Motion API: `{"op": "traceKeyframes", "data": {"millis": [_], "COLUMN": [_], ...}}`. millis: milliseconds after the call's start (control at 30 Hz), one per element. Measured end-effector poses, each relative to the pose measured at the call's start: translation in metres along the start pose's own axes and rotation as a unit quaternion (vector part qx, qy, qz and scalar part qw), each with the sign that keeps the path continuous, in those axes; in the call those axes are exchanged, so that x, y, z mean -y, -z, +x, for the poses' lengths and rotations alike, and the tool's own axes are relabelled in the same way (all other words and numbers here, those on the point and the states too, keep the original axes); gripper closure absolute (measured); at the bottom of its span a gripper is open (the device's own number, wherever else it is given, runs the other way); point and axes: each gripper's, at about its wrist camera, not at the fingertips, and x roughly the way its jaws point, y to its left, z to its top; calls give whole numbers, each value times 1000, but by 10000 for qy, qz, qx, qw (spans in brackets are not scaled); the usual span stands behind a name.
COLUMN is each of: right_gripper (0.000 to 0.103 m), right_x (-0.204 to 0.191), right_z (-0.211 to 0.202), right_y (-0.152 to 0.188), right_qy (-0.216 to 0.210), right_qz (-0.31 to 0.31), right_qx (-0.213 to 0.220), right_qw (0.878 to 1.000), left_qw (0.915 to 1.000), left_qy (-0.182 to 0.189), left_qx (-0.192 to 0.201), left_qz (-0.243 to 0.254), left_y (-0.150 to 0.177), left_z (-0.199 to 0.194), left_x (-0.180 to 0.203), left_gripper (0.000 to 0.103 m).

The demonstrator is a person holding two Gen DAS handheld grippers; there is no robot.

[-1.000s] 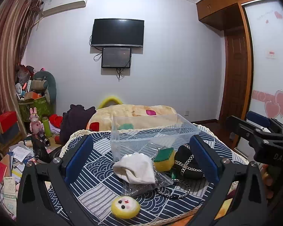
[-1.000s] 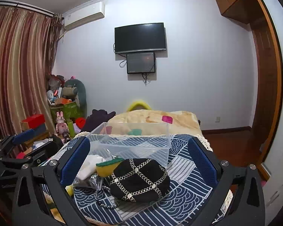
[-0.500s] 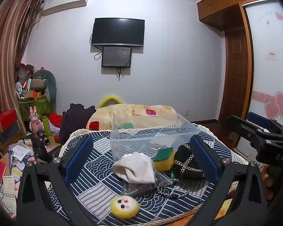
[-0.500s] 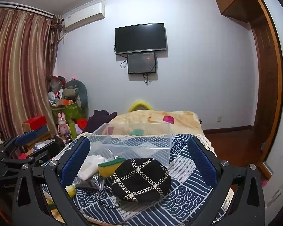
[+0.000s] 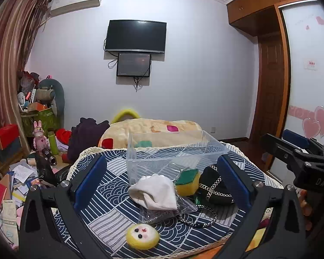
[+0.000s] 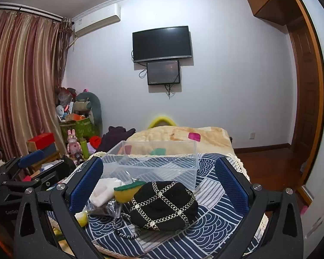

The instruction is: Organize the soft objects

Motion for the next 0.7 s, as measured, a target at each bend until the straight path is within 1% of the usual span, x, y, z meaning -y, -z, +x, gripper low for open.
{"op": "traceKeyframes", "data": {"millis": [700], "right_gripper": [0], "right_x": [0], "right_z": [0], "right_y": [1], "right_qy": [-23], "right_qz": [18], "right_qx": [-4], "right_qw": [10000], "left_qw": [10000], "left_qy": [30], "left_qx": [-6], "left_qz": [7], "left_y": [1], "left_z": [0], "left_x": [1], "left_gripper": [0]}}
